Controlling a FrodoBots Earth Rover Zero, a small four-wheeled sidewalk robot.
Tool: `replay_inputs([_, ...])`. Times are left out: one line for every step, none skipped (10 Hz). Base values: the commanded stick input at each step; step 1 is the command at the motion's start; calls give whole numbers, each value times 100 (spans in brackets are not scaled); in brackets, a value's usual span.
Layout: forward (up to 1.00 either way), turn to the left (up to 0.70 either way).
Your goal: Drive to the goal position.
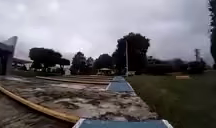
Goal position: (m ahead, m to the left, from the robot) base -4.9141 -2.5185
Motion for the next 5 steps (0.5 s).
replay_inputs([70, 0])
replay_inputs([70, 0])
replay_inputs([70, 0])
replay_inputs([70, 0])
replay_inputs([70, 0])
